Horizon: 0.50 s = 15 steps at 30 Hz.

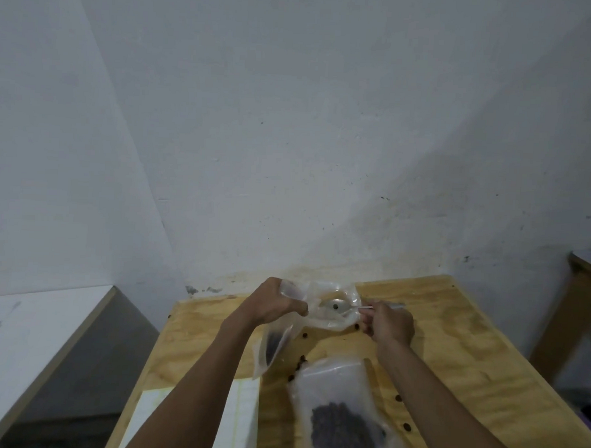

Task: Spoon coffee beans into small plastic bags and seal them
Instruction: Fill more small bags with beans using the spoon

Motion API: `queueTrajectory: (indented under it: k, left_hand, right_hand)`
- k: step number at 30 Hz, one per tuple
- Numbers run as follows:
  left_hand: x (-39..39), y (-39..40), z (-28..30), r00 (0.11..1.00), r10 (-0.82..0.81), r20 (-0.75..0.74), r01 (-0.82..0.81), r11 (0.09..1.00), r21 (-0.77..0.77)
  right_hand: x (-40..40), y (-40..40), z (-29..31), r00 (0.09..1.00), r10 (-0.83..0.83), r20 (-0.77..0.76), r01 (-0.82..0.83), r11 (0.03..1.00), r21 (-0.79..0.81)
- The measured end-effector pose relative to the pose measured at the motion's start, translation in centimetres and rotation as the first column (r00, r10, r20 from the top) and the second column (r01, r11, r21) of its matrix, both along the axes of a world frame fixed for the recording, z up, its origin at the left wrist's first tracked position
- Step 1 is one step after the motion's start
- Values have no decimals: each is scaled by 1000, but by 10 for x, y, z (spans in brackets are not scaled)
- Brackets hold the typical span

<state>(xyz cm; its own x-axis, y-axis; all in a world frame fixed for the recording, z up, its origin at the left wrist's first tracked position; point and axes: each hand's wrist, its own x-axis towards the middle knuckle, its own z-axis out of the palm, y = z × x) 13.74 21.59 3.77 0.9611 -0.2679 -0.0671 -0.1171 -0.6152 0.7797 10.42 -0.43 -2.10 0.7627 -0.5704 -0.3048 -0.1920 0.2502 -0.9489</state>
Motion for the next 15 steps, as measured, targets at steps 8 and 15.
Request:
queueTrajectory:
  k: [8, 15]
  left_hand:
    - [0, 1, 9, 999, -30, 25, 31, 999, -45]
    - [11, -24, 30, 1000, -16, 9, 17, 975, -221]
  right_hand:
    - [-6, 7, -8, 978, 170, 123, -84, 854, -513]
    - [-8, 9, -7, 958, 275, 82, -225, 898, -378]
